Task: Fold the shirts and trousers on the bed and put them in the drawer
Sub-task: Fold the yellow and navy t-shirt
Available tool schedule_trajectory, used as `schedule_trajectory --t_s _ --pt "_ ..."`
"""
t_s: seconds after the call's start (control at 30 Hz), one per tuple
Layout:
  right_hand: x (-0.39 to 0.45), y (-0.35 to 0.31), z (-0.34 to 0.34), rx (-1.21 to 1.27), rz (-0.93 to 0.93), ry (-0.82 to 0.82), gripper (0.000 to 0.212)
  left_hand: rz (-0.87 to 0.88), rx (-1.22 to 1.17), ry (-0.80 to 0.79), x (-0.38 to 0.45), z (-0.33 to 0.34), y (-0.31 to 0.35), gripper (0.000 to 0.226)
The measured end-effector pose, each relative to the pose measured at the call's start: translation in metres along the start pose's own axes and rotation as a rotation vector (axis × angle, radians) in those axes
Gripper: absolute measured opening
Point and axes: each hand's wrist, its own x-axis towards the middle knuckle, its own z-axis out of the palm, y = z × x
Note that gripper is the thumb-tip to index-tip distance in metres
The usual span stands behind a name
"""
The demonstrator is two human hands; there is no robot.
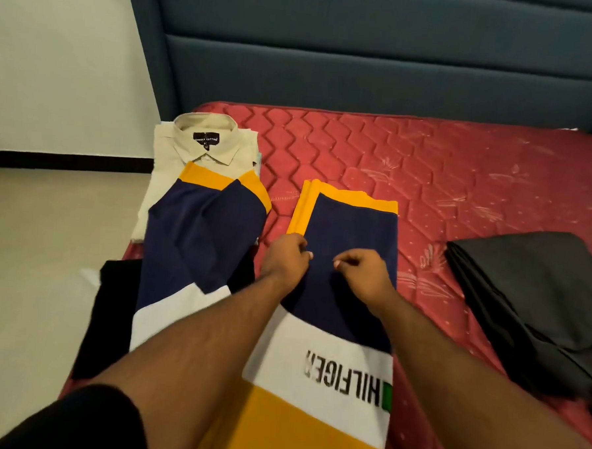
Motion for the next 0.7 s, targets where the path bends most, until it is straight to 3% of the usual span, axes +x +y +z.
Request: schedule_trajectory --t_s 0.17,0.27,0.33,0.43,0.53,0.6,0.7 --pt "0.126 0.000 0.025 0.141 0.024 0.133 0.022 -0.028 0.076 0.064 0.055 0.026 -0.019 0.024" --pt "0.185 -0.011 0.043 0.225 0.110 0.191 0.020 -0.069 -0.063 0.099 0.062 0.028 -0.024 0.017" --pt "0.213 -0.018 0.055 0.192 0.193 0.228 0.031 -0.057 -0.244 0.083 0.065 0.030 -0.023 0.015" --pt "0.235 -0.021 0.068 -0.010 0.237 0.279 0.037 -0.008 -0.491 0.056 0.065 0.037 -0.018 0.017" --pt "0.236 -0.023 0.068 -0.072 0.237 0.347 0.012 0.004 -0.516 0.070 0.066 0.043 -0.015 0.016" --pt "0.229 -0.024 0.063 -0.096 0.257 0.380 0.023 0.003 -0.493 0.075 0.064 0.044 -0.013 0.015" --pt "0.219 -0.019 0.062 -0.211 0.220 0.209 0.042 0.034 -0.349 0.073 0.056 0.045 -0.006 0.015"
